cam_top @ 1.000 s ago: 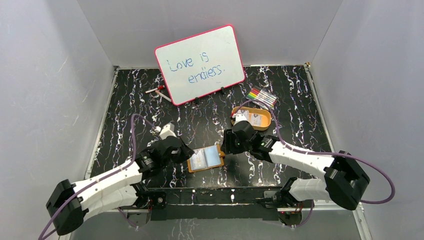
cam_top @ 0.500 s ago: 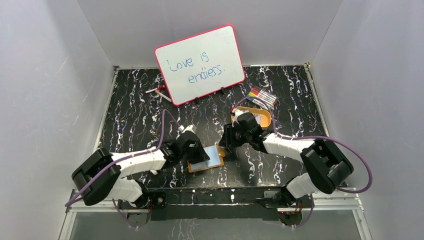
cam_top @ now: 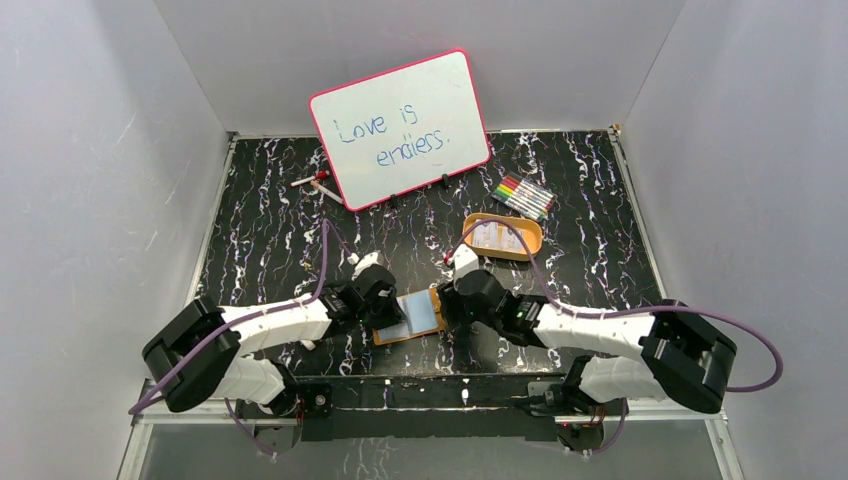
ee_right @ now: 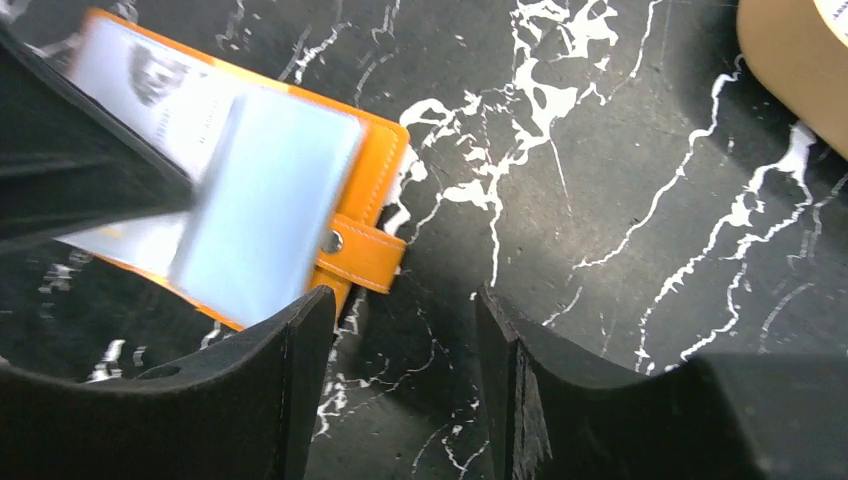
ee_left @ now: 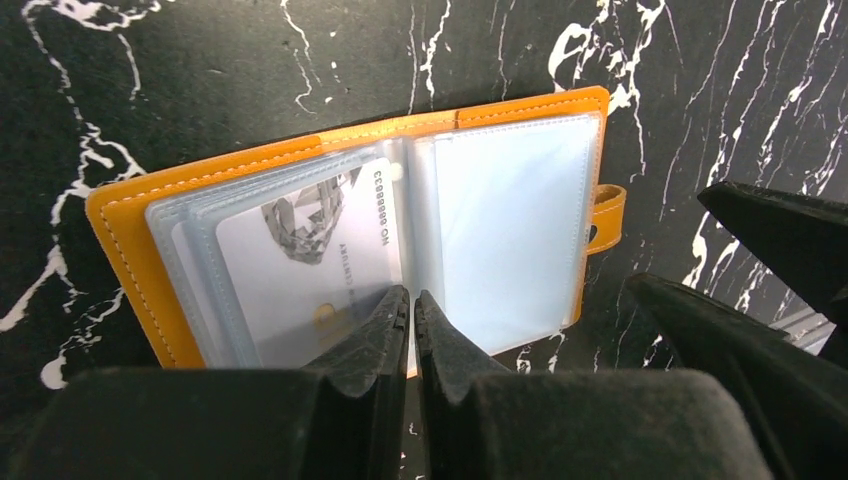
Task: Put the credit cards into the card holder
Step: Close the card holder at the center of the board.
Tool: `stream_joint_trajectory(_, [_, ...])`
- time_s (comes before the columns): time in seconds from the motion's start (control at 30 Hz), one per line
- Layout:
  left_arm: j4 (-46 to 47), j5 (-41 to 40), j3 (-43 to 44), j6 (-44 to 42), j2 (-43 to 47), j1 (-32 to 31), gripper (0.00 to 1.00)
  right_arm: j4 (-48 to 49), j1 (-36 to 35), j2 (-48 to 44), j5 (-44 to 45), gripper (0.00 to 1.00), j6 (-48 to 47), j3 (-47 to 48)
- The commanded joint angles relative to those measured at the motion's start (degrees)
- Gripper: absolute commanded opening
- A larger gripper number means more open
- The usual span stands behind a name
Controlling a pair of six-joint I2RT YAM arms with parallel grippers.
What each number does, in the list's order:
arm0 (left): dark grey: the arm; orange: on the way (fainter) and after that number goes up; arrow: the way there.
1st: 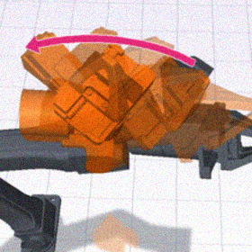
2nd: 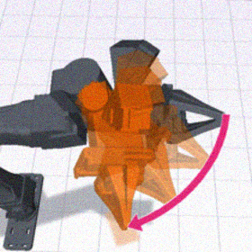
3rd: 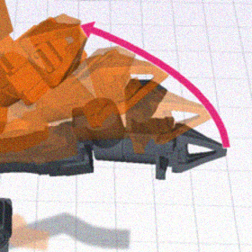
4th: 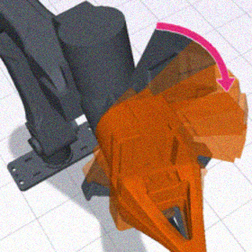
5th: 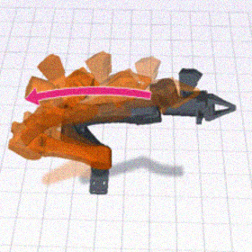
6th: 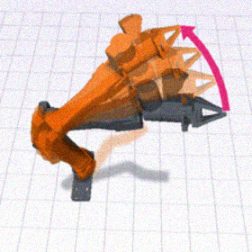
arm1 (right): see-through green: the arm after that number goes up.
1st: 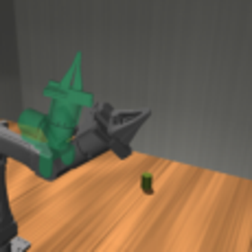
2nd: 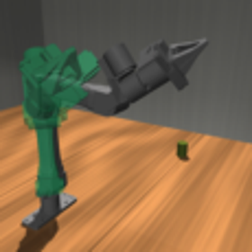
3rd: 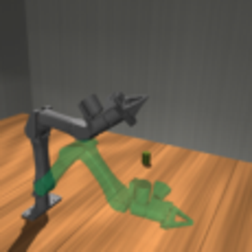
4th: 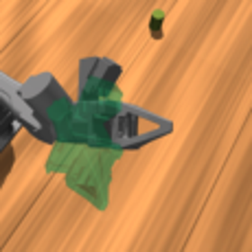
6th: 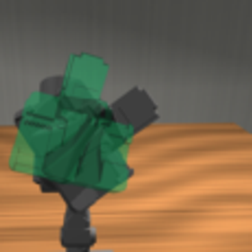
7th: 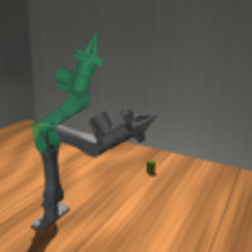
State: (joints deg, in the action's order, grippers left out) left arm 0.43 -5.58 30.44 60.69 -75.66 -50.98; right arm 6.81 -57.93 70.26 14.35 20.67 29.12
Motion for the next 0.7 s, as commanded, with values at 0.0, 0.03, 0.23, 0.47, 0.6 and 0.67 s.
stream_joint_trajectory(0.0, [-5.8, -4.0, 0.3, -0.6, 1.4, 0.0, 0.06, -0.8, -5.8, 2.4, 15.8, 0.63, -4.3, 1.2])
stream_joint_trajectory(0.03, [-6.0, -4.2, 0.4, -0.6, 1.4, 0.0, 0.05, -1.8, -6.7, 3.4, 17.5, 0.63, -4.4, 1.8])
stream_joint_trajectory(0.23, [-5.8, -4.0, 0.2, -0.7, 1.2, 0.0, 0.05, 0.3, -8.9, 5.7, 19.0, 0.64, -5.0, 1.7])
stream_joint_trajectory(0.47, [-6.1, -4.1, 0.0, -1.1, 1.5, 0.0, 0.05, 4.8, -12.1, 6.0, 22.4, 0.63, -6.0, 2.3])
stream_joint_trajectory(0.6, [-5.6, -4.1, -0.4, -1.0, 1.7, -0.1, 0.05, 9.9, -13.6, 5.5, 22.3, 0.63, -7.7, 1.1])
stream_joint_trajectory(0.67, [-5.3, -3.9, -0.5, -1.0, 1.5, 0.0, 0.05, 11.0, -13.7, 6.4, 22.3, 0.63, -8.2, 1.1])
